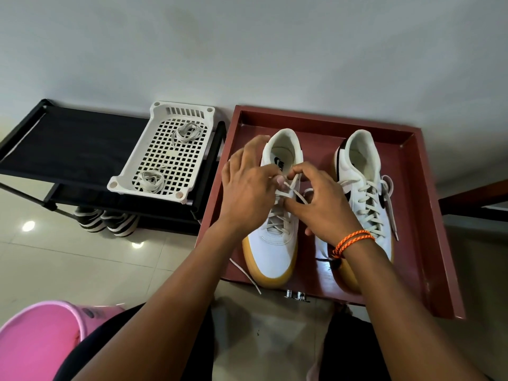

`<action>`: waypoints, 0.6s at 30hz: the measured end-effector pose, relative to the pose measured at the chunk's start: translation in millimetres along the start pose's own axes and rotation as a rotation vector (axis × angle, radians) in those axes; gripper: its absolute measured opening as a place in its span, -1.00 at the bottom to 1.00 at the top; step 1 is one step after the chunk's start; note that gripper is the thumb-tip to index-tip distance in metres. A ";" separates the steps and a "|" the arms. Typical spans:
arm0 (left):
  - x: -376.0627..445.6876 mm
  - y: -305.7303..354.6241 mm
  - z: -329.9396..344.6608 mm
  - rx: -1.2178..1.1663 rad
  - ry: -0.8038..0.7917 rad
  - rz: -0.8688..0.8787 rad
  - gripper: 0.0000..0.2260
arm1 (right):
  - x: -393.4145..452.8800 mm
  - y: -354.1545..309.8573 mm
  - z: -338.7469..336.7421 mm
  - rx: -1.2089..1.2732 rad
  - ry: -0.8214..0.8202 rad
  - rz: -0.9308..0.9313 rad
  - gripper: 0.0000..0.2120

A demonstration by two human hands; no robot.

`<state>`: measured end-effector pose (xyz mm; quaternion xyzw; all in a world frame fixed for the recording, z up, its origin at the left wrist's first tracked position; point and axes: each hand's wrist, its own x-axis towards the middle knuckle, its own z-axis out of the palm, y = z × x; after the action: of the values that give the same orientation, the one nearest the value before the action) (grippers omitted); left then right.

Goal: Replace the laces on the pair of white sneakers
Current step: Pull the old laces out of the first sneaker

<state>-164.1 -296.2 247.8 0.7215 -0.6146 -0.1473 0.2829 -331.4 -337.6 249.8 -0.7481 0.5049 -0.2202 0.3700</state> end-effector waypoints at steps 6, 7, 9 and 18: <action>10.9 -10.3 -9.6 -0.186 0.153 -0.206 -0.81 | 0.9 0.4 -1.1 0.007 -0.008 0.005 -0.61; 10.8 -11.1 -8.6 -0.198 0.144 -0.225 -0.82 | 0.8 0.6 -1.4 0.008 -0.006 0.005 -0.61; 8.7 -9.4 -6.8 -0.219 0.136 -0.188 -0.88 | 0.8 0.5 -1.2 0.007 -0.004 0.004 -0.61; -2.9 -3.7 9.4 -0.042 -0.041 0.049 -0.90 | 0.1 -1.2 -2.7 -0.005 0.004 -0.048 -0.63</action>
<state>-166.9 -295.2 237.7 0.6969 -0.6346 -0.1679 0.2889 -332.6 -338.3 252.4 -0.7606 0.4881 -0.2290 0.3617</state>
